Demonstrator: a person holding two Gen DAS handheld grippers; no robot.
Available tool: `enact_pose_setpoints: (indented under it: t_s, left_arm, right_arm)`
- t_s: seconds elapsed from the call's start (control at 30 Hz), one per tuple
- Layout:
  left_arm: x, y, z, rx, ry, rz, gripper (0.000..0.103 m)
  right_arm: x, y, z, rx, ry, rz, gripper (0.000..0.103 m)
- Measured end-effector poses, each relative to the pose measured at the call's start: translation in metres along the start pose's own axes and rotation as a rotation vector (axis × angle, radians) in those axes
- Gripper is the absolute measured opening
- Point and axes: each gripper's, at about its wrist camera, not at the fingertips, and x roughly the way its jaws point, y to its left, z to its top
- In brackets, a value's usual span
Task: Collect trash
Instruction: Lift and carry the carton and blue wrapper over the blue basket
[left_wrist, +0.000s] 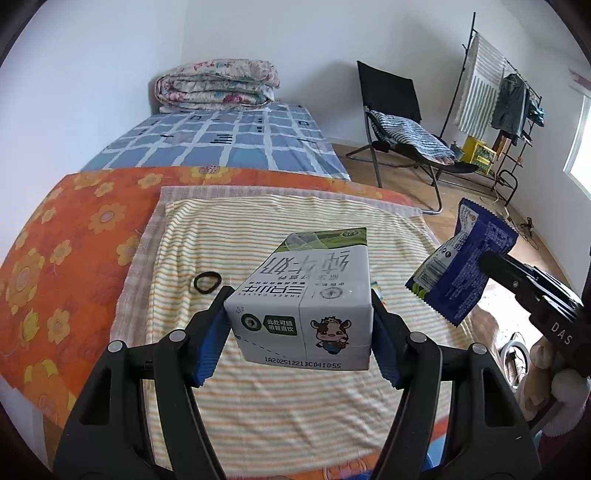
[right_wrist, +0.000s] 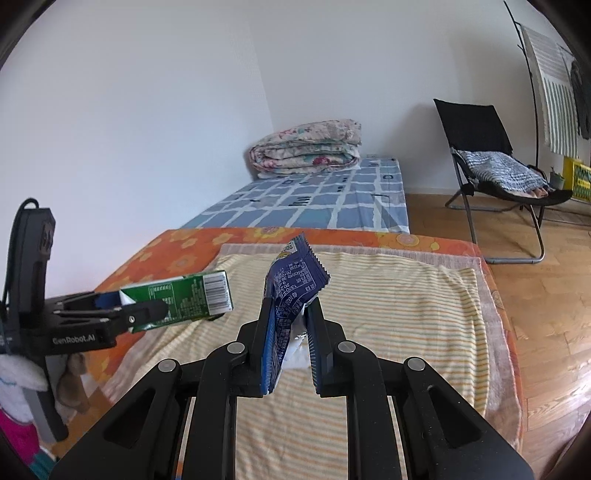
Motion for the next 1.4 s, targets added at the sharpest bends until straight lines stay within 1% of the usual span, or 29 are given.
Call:
enact_pose_setpoints:
  t_s: [0.17,0.4,0.53,0.7,0.83,1.0,1.13,1.4]
  left_arm:
    - [-0.024,-0.011,-0.017,0.032,-0.012,-0.007,0.07]
    - [-0.055,-0.029,-0.043,0.104,-0.021,-0.014,0.07]
    - [-0.067,-0.032,-0.06,0.115,-0.014,-0.019,0.07]
    - [-0.074,-0.029,-0.084,0.124,0.022,-0.011,0.07]
    - [-0.077,-0.026,-0.104,0.124,0.058,-0.019,0.07]
    - [-0.079,-0.031,-0.129,0.128,0.107,-0.039,0.07]
    - [-0.076,-0.041,-0.15,0.158,0.156,-0.051,0.07]
    - [-0.07,-0.049,-0.178,0.17,0.225,-0.066,0.07]
  right_arm:
    - [-0.02,0.008,-0.01,-0.013,-0.006,0.024,0.015]
    - [-0.042,0.031,-0.026,-0.093,-0.003,0.033,0.015]
    - [-0.056,0.041,-0.04,-0.128,0.005,0.045,0.015]
    - [-0.067,0.048,-0.064,-0.162,0.032,0.046,0.015]
    - [-0.07,0.046,-0.081,-0.163,0.071,0.049,0.015]
    - [-0.079,0.044,-0.101,-0.15,0.104,0.051,0.015]
    - [-0.082,0.044,-0.116,-0.137,0.138,0.055,0.015]
    - [-0.087,0.035,-0.141,-0.091,0.189,0.046,0.015]
